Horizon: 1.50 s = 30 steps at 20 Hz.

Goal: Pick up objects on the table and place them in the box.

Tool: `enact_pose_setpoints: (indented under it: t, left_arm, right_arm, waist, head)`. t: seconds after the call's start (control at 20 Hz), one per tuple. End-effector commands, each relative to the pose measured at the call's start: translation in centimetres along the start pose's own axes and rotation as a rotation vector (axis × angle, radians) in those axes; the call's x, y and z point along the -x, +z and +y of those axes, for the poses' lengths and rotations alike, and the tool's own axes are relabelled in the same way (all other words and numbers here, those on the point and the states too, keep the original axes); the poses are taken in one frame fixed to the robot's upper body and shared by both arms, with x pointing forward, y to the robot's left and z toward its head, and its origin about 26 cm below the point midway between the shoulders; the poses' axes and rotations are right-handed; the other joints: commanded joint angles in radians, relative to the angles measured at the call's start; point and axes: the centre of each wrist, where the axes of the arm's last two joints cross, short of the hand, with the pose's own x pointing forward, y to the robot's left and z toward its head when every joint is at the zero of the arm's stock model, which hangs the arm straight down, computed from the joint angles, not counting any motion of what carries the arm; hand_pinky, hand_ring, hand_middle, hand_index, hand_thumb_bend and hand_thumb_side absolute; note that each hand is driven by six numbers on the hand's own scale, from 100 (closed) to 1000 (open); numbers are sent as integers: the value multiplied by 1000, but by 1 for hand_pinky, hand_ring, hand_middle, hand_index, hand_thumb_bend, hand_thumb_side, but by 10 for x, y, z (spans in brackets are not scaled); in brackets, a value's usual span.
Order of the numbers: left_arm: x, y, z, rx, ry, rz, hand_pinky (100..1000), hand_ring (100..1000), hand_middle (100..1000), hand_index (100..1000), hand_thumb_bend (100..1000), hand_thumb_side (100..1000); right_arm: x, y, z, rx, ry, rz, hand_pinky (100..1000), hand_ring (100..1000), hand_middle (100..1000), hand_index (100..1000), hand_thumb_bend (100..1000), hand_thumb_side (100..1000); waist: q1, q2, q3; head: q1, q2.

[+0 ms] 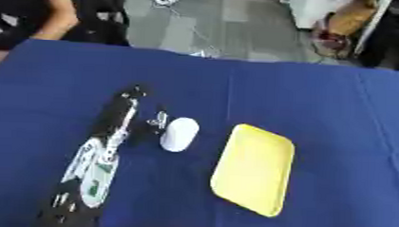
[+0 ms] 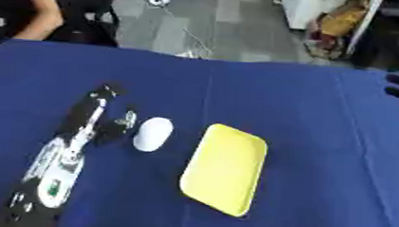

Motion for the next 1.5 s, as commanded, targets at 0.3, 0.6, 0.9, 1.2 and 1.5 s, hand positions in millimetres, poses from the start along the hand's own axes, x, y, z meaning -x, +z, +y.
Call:
enact_pose_setpoints:
  t: [0.3,0.6,0.9,1.2,1.5]
  left_arm:
    - [-6,-4,11,5,-36,-82,1000,966,918,874,415,755]
    - [-7,-4,12,12,-42,-97,1000,968,919,877,401,771]
    - [-7,-4,13,22,-50,-107,1000,973,919,879,377,780]
    - [-5,-8,18,42,-77,-132,1000,974,919,884,346,786]
    - [10,-21,24,89,-109,-142,1000,973,917,887,336,806]
  right_arm:
    - [-8,-2,-3,-2,14,-27,798,809,927,1000,100,929]
    - [-8,-2,-3,-2,13,-26,798,809,928,1000,100,928]
    - [-8,-2,-3,0,13,-25,798,810,928,1000,100,928]
    - [-7,-1,-4,0,20,-22,799,810,928,1000,100,927]
    - [-7,-1,-5,-8,26,-18,798,809,929,1000,100,928]
  waist:
    - [1,-6,-1]
    - [2,-6,-1]
    - [2,-5,-2]
    - [5,-6,-3]
    - [16,-8,-14]
  head:
    - [-14,-2]
    - [-17,-2]
    - [-20,0]
    - [-27,1]
    - [-20,10]
